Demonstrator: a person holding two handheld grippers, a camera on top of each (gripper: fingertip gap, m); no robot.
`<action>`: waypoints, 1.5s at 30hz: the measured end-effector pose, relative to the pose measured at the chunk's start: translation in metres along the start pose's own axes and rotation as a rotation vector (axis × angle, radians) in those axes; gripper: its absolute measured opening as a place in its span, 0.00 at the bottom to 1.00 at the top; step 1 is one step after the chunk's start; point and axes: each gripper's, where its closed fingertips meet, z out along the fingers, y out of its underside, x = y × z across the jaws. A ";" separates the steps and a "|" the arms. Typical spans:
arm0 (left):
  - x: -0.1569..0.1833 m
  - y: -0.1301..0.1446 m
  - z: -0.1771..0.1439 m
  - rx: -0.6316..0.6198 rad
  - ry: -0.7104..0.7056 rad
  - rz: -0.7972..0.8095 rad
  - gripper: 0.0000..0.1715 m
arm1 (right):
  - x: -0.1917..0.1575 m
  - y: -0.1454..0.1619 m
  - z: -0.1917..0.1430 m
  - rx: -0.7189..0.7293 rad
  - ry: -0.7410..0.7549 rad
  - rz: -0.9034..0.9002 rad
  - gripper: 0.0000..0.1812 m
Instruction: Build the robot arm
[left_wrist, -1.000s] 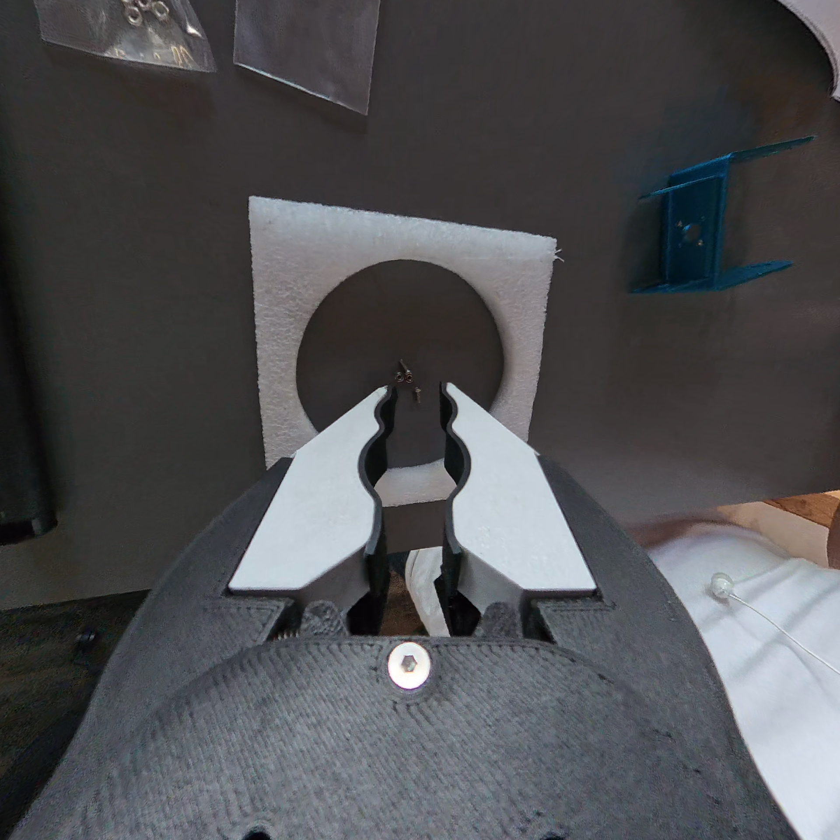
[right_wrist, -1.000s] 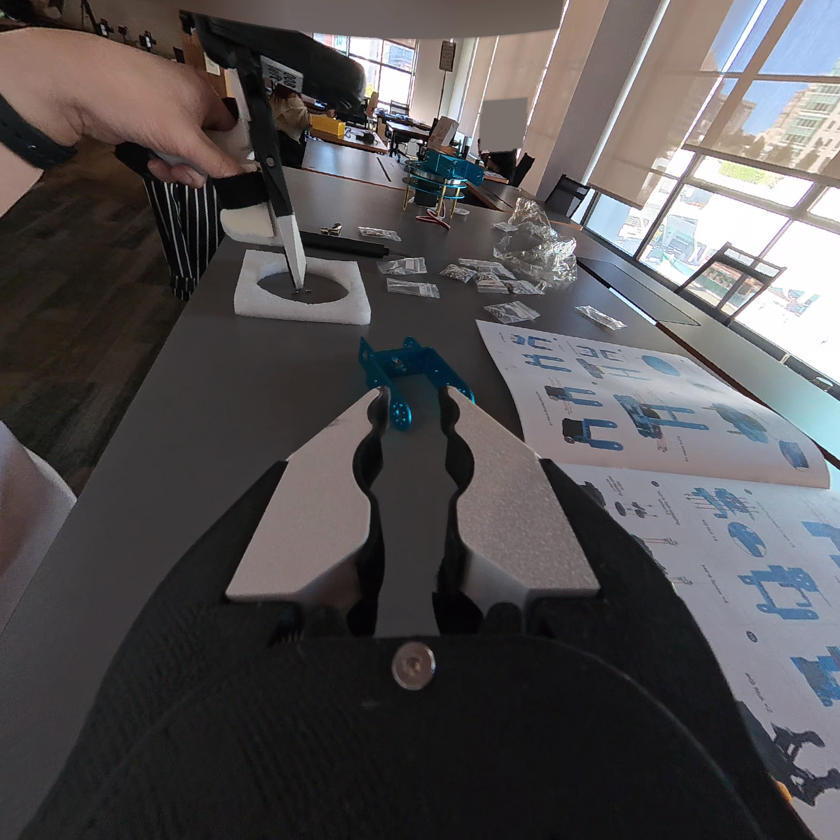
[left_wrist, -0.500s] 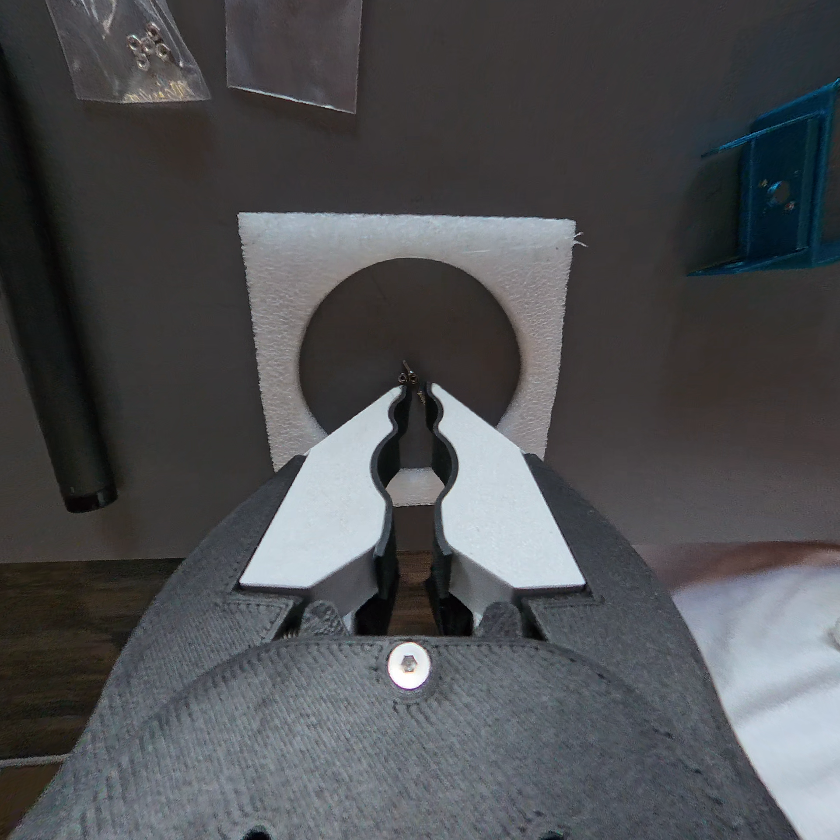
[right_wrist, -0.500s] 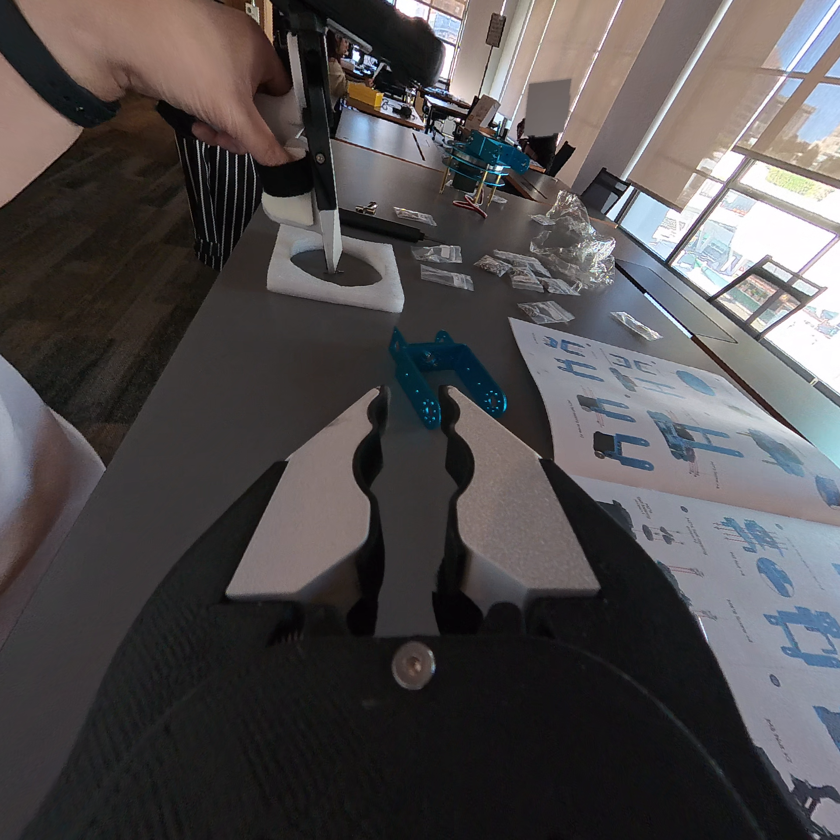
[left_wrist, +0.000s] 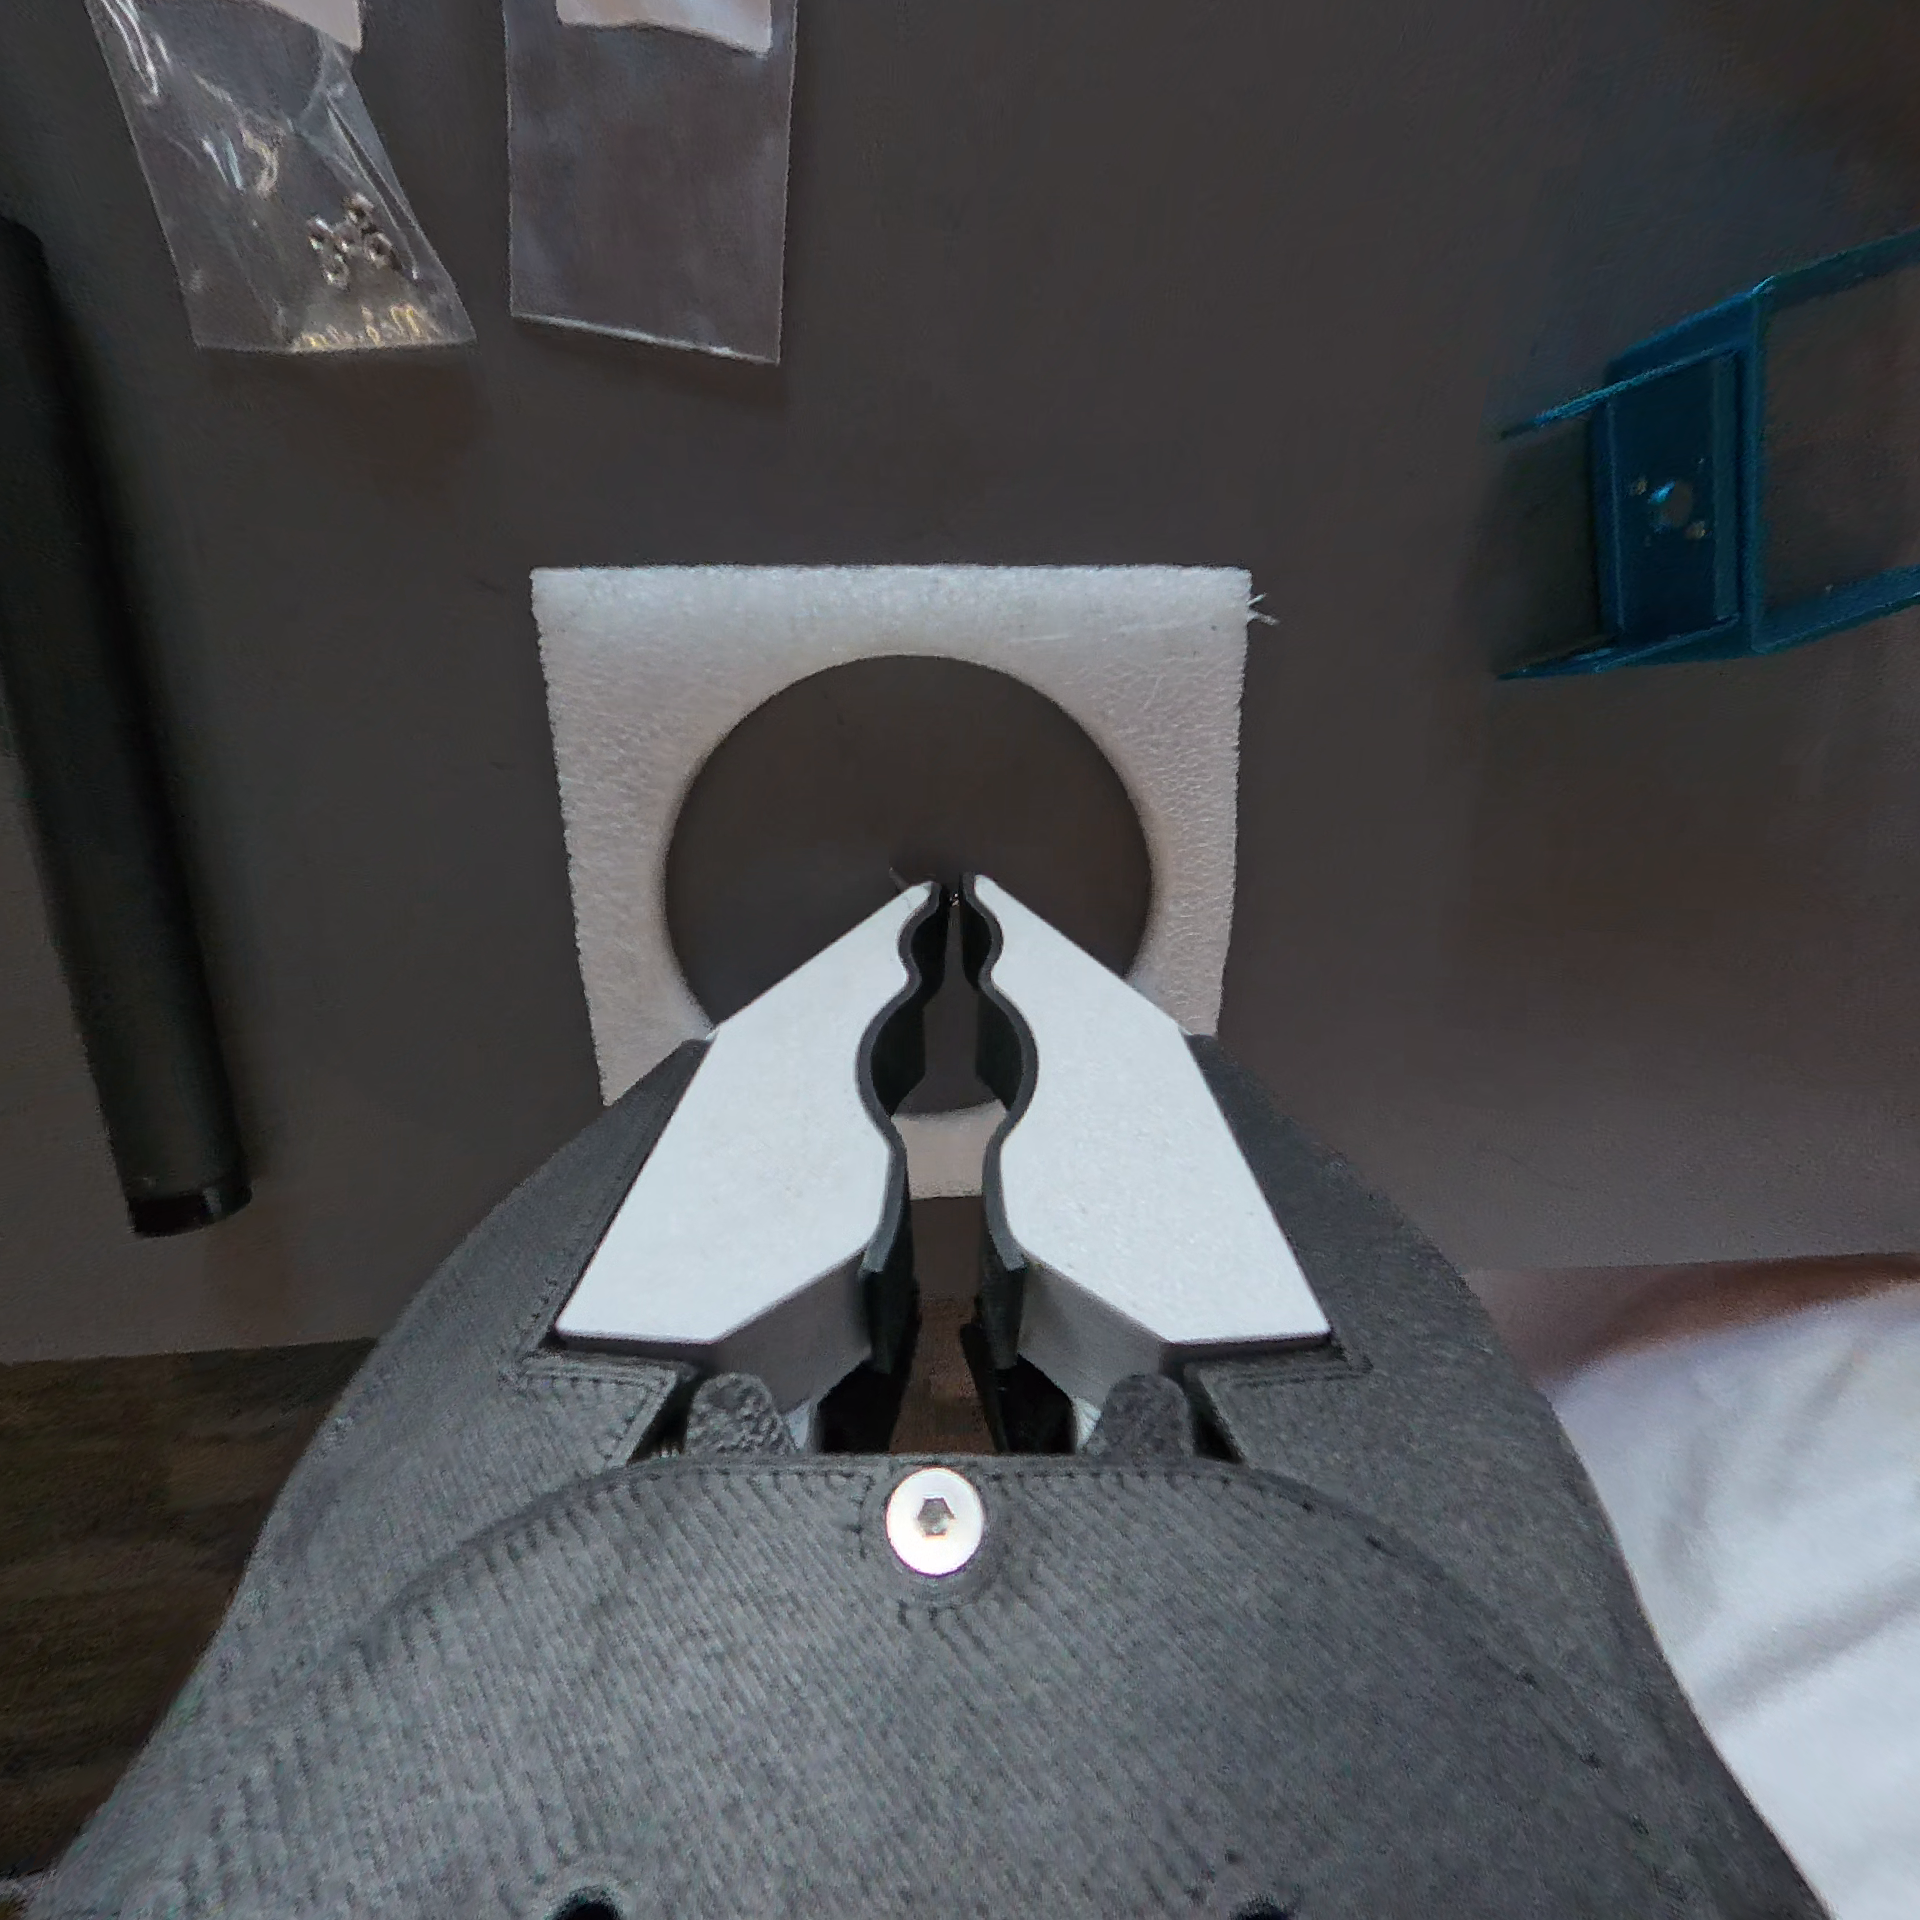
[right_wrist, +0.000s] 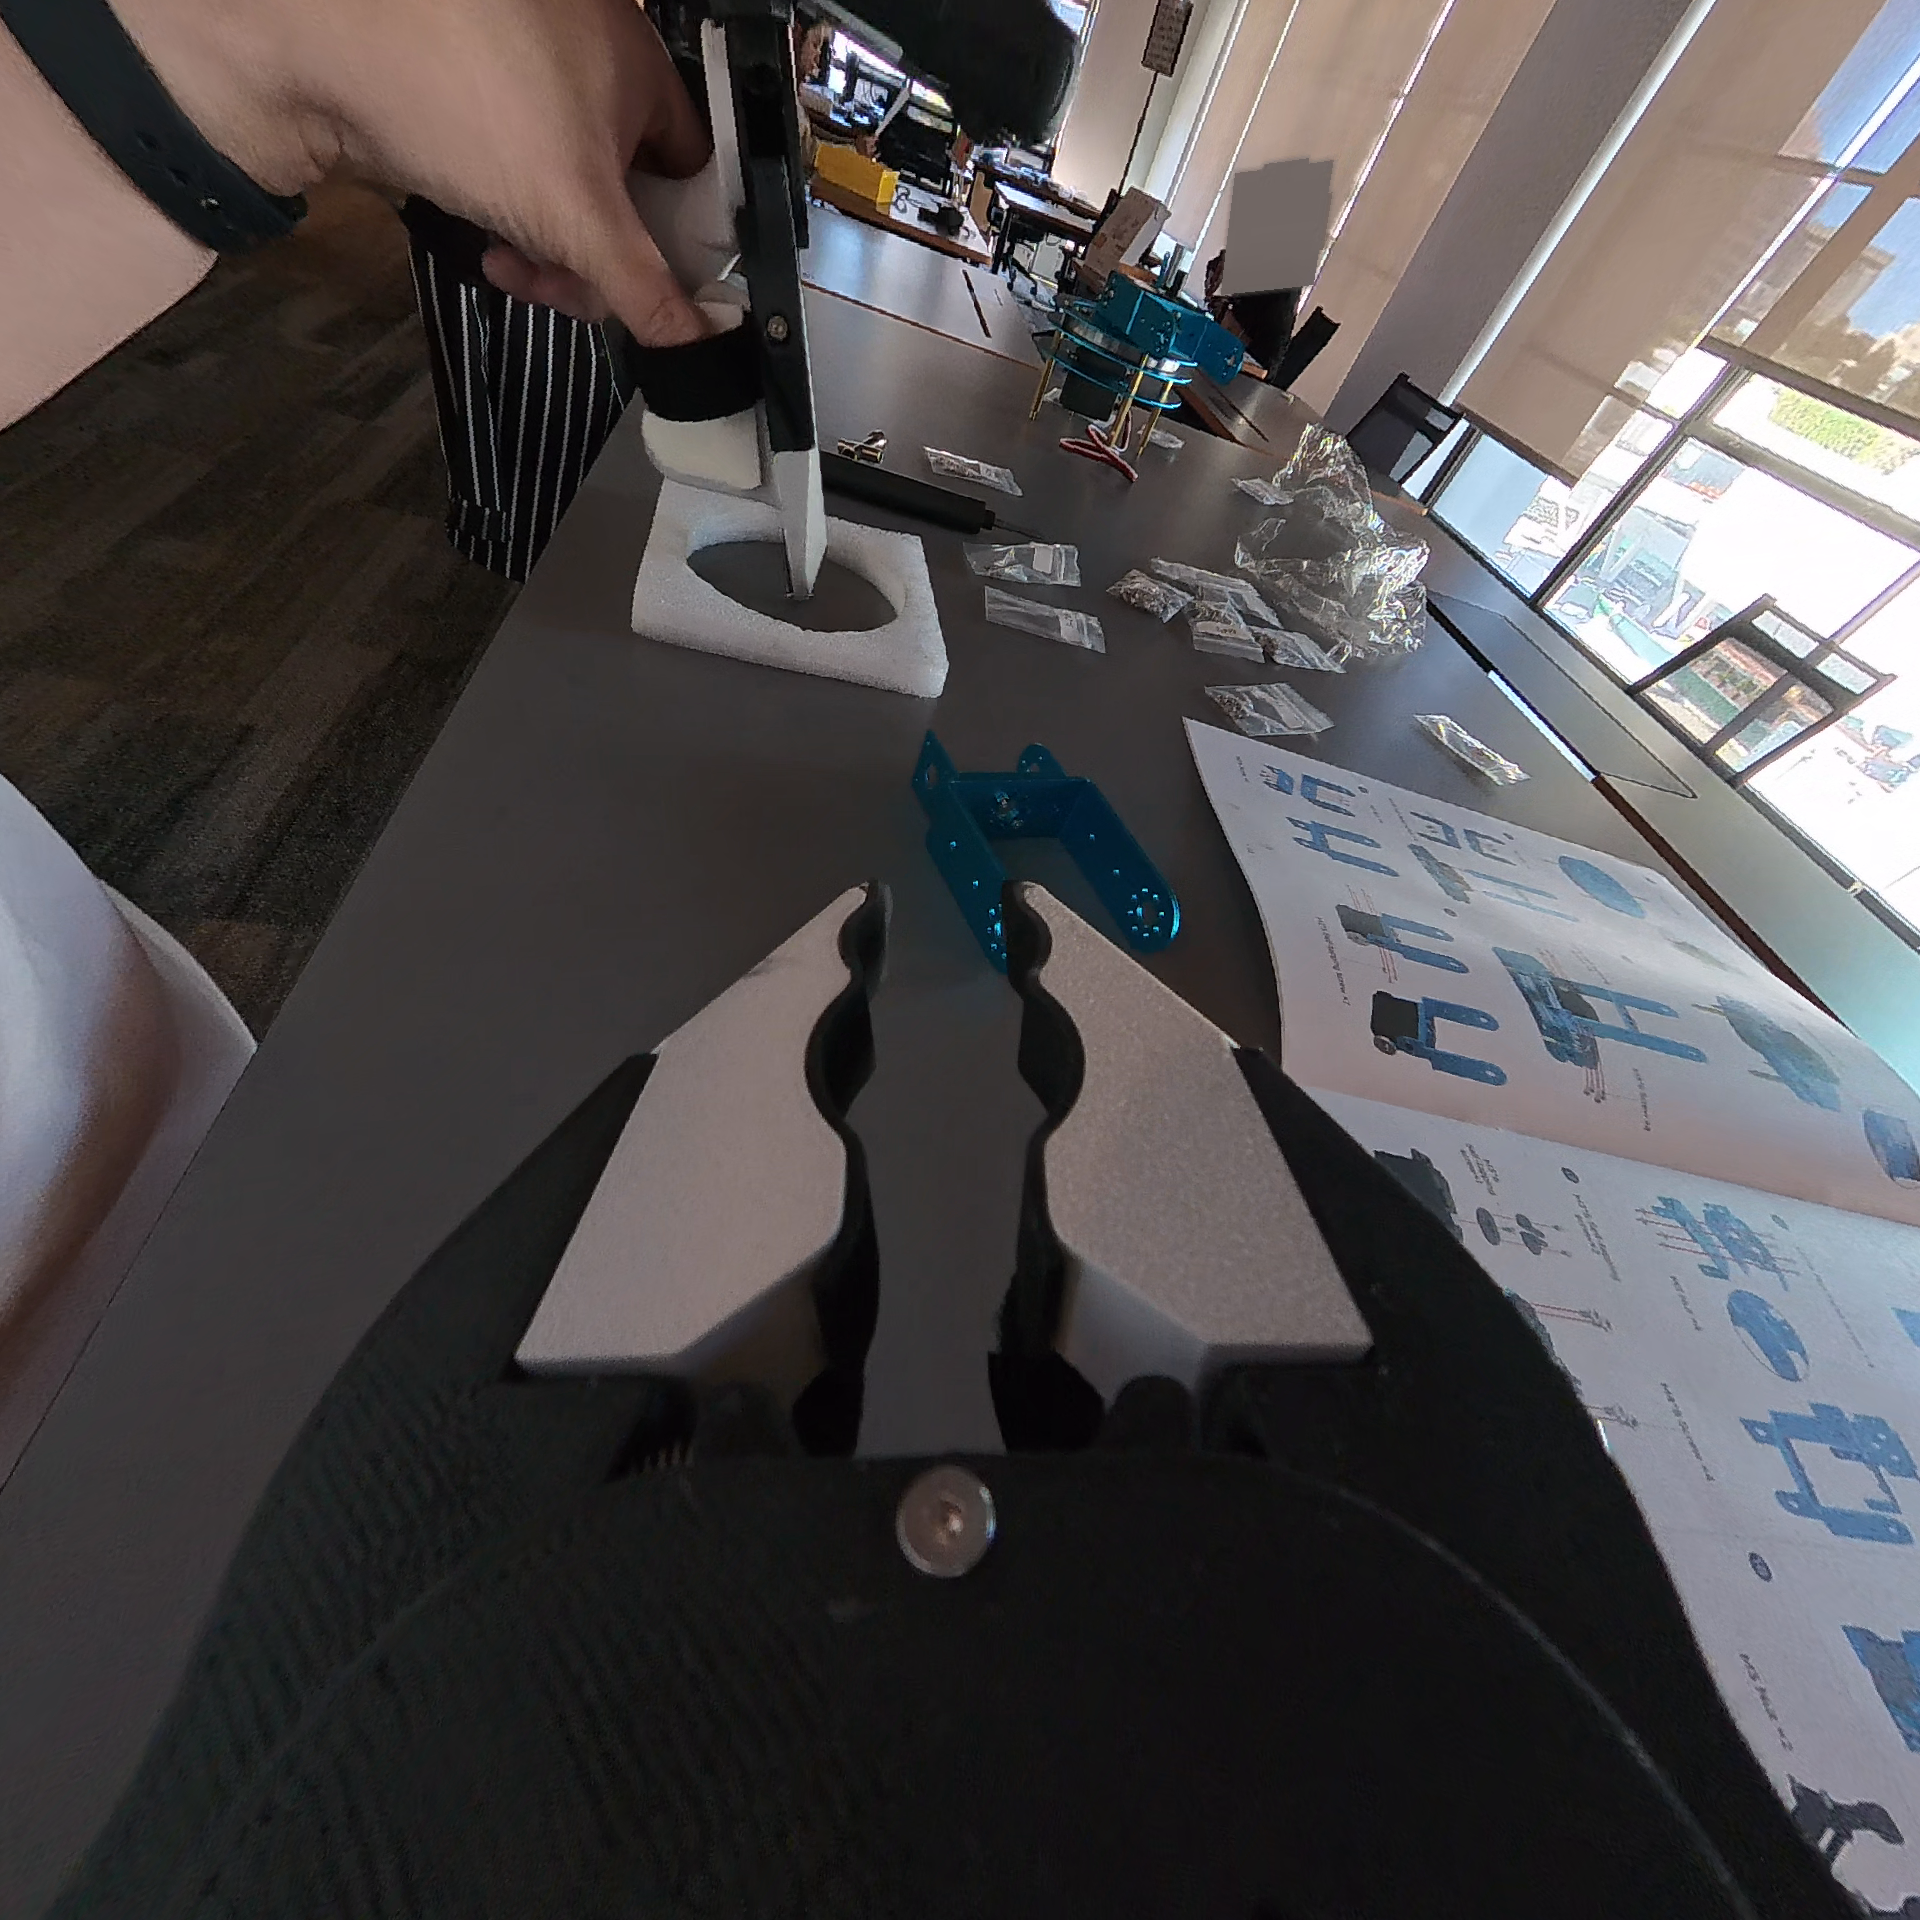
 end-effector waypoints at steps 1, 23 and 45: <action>0.002 -0.004 -0.002 0.018 0.017 -0.004 0.01 | 0.000 0.000 0.000 0.002 0.000 0.003 0.12; 0.134 -0.084 -0.016 0.416 0.588 0.036 0.00 | 0.037 -0.007 0.090 -0.123 0.139 0.419 0.13; 0.140 -0.080 -0.012 0.379 0.581 0.103 0.00 | 0.037 0.001 0.102 -0.158 0.114 0.282 0.01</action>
